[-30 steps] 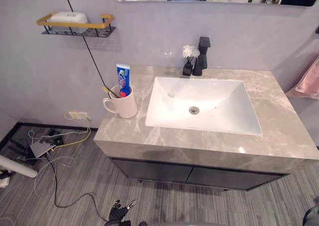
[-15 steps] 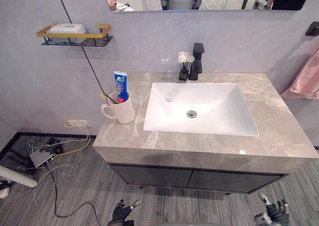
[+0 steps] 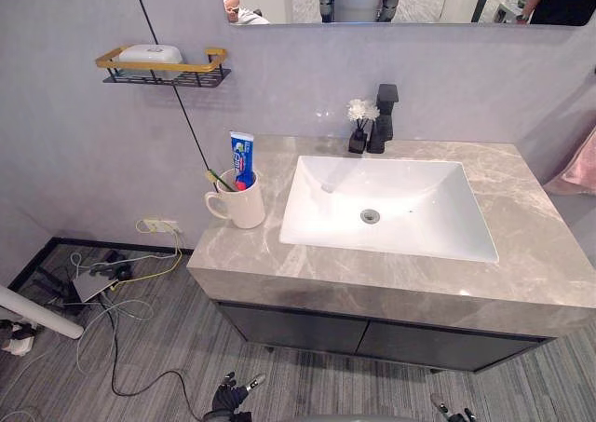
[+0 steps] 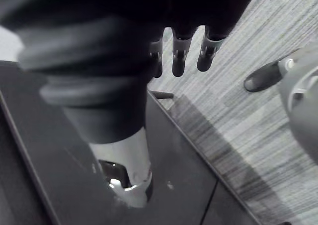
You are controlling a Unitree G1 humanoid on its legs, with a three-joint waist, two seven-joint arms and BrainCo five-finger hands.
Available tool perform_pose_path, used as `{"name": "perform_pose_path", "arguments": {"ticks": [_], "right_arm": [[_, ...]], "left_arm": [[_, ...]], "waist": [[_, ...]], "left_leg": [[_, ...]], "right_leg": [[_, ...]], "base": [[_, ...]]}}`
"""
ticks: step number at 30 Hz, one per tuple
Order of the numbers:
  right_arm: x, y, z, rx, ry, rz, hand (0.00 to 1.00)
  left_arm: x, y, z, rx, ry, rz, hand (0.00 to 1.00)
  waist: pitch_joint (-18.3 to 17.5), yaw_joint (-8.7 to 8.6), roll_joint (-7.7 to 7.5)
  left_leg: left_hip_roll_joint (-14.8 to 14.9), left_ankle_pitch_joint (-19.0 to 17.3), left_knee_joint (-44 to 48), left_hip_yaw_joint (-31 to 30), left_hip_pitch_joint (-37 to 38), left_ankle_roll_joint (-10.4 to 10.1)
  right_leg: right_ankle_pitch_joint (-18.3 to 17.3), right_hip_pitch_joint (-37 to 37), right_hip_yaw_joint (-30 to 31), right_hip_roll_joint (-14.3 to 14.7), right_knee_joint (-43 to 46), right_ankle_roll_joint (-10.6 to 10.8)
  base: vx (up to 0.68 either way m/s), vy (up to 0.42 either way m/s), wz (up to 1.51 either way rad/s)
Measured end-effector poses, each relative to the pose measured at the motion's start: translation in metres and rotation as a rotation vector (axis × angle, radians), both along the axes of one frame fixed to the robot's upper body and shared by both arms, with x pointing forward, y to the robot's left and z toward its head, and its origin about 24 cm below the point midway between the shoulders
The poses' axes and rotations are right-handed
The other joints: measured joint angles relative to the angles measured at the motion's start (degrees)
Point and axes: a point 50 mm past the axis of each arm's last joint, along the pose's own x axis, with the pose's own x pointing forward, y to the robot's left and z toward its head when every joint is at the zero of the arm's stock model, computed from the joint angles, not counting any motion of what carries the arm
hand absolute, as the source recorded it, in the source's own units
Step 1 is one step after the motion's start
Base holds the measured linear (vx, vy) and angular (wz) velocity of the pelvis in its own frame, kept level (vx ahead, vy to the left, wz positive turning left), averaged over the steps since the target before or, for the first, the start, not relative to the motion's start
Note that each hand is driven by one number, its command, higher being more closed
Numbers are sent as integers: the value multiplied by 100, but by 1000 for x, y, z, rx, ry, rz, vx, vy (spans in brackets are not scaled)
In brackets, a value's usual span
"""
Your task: Organize washtable
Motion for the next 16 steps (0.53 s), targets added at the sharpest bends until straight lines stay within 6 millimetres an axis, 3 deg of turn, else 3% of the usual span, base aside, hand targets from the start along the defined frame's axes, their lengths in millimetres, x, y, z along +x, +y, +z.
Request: {"name": "perform_pose_path", "arguments": {"ticks": [16], "right_arm": [[16,13,-7,18,65,191,0]], "left_arm": [[9,7,0,28,3,-62,0]], "waist": [[292,-6,-103]], "left_leg": [[-81,-1,11,-196,16,0]], "right_leg": [[71,195,-151,-6,-228,39]], "base": [[-4,2,5]]}}
